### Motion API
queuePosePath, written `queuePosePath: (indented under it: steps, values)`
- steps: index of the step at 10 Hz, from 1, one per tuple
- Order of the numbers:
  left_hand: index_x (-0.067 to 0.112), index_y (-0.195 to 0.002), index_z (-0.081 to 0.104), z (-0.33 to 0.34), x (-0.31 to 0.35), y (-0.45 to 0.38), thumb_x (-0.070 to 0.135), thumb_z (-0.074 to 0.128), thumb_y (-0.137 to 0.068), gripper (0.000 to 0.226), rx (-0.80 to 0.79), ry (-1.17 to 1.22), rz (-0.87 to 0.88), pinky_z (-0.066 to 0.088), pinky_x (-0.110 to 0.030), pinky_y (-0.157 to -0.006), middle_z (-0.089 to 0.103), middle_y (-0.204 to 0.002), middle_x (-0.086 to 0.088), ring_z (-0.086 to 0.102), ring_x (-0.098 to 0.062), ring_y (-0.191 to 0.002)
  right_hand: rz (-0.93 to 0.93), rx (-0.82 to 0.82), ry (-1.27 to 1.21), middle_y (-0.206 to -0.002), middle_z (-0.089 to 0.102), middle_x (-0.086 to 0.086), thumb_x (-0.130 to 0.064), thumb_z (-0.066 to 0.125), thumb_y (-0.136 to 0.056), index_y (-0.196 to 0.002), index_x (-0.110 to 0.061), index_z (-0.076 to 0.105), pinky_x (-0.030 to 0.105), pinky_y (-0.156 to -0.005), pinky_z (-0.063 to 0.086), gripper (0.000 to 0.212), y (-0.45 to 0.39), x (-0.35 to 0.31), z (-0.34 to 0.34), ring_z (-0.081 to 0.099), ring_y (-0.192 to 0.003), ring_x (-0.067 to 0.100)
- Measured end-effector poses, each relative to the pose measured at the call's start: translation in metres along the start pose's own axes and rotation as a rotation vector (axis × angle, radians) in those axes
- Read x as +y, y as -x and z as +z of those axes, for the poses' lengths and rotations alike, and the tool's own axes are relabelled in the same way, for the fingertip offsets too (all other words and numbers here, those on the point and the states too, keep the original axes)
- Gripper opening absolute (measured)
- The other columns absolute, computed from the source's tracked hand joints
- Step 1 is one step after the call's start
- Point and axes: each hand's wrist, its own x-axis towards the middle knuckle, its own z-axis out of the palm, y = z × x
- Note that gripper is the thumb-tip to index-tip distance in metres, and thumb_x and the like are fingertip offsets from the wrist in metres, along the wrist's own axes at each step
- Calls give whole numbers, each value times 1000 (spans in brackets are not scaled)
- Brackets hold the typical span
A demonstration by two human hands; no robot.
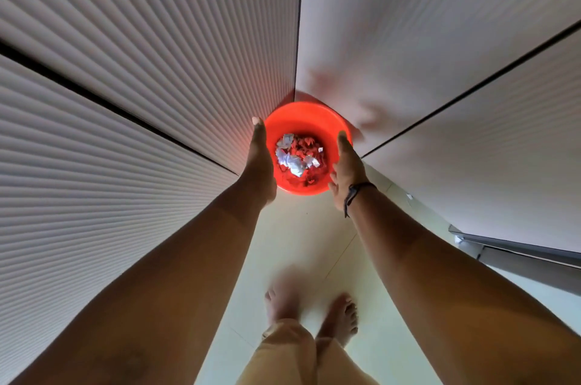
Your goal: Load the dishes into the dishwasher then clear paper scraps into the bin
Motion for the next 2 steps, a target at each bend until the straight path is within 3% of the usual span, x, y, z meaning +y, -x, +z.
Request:
queuePosePath:
  steps: [1, 2]
  values:
    - [24, -136, 41, -11, -3, 6, 53, 22, -100, 50, 3, -145, 109, 31, -22, -88, 45, -100, 14, 46, -4, -89, -163, 117, 159, -95, 61, -3, -52, 45, -95, -109, -20, 61, 28, -83, 38, 39, 0, 4, -15, 54, -95, 17]
    - [20, -134, 52, -37, -31, 8, 70, 34, -90, 69, 9, -479, 197, 33, -24, -100, 55, -122, 12, 50, -7, -114, -250, 174, 502, -111, 61, 7, -55, 50, -92, -127, -7, 54, 30, -86, 41, 60, 13, 22, -34, 56, -110, 23]
